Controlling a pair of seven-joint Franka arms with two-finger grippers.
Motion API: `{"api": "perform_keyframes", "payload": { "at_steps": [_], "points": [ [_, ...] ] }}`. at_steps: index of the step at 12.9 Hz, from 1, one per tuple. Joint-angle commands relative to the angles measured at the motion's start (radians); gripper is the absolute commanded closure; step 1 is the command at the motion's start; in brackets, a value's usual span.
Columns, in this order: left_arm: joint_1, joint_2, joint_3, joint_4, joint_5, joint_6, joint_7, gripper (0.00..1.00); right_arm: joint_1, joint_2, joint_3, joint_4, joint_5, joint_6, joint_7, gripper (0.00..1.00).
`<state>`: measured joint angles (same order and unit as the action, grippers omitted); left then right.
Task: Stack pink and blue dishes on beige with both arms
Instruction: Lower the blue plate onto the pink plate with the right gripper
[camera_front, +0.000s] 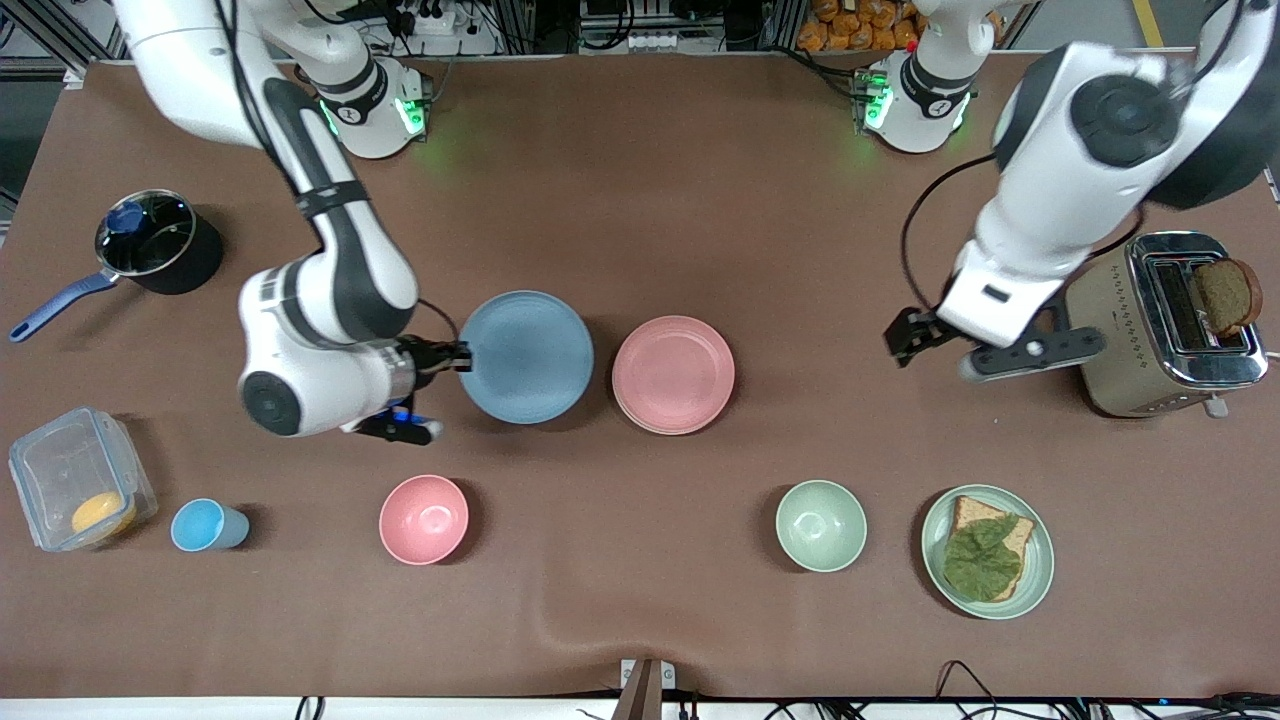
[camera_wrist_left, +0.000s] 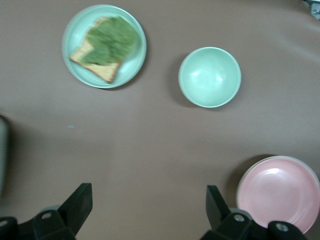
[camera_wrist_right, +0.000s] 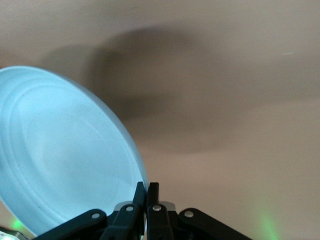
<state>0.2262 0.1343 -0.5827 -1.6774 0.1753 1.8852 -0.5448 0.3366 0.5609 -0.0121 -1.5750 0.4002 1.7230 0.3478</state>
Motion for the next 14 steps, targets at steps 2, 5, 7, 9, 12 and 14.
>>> {"api": "perform_keyframes", "payload": {
  "at_steps": [2,5,7,9,12,14],
  "points": [
    [0.021,-0.016,-0.005,0.148,0.023,-0.185,0.051,0.0,0.12,0.086,-0.012,0.081,0.083,0.079,0.086,1.0],
    [0.022,-0.018,-0.006,0.168,0.02,-0.215,0.065,0.0,0.179,0.112,-0.012,0.092,0.153,0.163,0.088,1.0],
    [0.045,-0.018,-0.008,0.192,0.009,-0.222,0.066,0.0,0.208,0.132,-0.012,0.092,0.158,0.214,0.088,1.0],
    [0.051,-0.024,-0.006,0.197,-0.006,-0.233,0.101,0.0,0.234,0.158,-0.012,0.092,0.175,0.269,0.088,1.0],
    [-0.049,-0.059,0.14,0.189,-0.025,-0.235,0.225,0.0,0.248,0.177,-0.011,0.093,0.2,0.322,0.086,1.0],
    [-0.112,-0.061,0.217,0.186,-0.025,-0.235,0.238,0.0,0.249,0.188,-0.011,0.102,0.209,0.337,0.086,1.0]
  ]
}}
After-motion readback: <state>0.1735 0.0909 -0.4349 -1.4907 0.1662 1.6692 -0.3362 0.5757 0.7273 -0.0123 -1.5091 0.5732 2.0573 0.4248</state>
